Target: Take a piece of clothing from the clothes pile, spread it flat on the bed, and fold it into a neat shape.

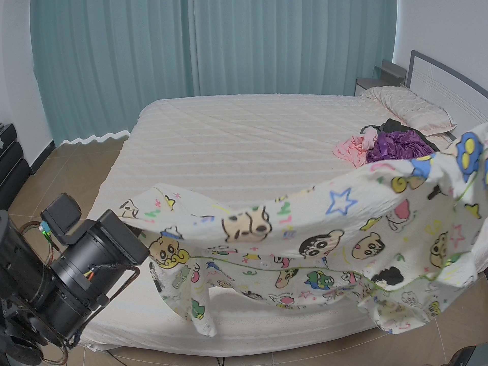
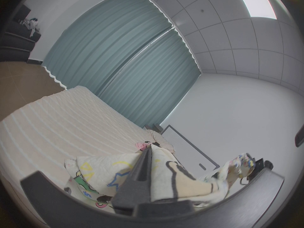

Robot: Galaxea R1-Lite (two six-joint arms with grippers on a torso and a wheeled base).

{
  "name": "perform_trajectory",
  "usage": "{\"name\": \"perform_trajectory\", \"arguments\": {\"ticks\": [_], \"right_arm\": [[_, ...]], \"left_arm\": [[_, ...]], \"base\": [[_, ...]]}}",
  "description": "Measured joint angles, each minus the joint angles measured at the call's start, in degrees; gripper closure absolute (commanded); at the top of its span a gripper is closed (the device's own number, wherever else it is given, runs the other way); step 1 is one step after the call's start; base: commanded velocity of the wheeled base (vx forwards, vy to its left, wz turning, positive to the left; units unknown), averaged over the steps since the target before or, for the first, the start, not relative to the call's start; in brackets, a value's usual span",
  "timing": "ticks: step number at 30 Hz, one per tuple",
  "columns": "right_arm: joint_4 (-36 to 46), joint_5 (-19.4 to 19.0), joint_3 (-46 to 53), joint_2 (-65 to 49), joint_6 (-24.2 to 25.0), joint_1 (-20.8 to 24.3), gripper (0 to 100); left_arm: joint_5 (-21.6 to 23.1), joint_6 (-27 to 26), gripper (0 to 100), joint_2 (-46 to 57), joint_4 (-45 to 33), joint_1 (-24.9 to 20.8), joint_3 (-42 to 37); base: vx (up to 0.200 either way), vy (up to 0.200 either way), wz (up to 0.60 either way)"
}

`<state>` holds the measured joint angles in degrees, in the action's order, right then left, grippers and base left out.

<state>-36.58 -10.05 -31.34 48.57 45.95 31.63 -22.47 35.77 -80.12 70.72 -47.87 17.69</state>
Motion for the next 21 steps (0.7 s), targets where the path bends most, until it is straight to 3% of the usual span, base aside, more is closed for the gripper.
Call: {"name": "perform_trajectory", "arguments": {"ticks": [9, 13, 19, 21], "right_arm": [[5.6, -0.5, -9.9, -2.5, -2.8, -0.9, 100], [5.4, -1.3, -11.5, 2.3, -2.9, -2.8, 100], [-0.8, -4.2, -12.5, 13.8, -2.0, -9.3, 100], [-3.8, -4.9, -12.8, 18.0, -1.7, -11.2, 100]], "left_arm": [[0.0, -1.0, 100, 9.5, -20.3, -0.1, 8.6], [0.0, 0.4, 100, 10.7, -24.0, 0.4, 10.4], [2.5, 4.6, 100, 7.0, -25.9, 3.9, 12.2], [3.9, 5.6, 100, 4.8, -26.2, 6.0, 13.2]], "base": [[0.000, 0.000, 0.00], [0.000, 0.000, 0.00], [0.000, 0.000, 0.00], [0.200, 0.000, 0.00]]}}
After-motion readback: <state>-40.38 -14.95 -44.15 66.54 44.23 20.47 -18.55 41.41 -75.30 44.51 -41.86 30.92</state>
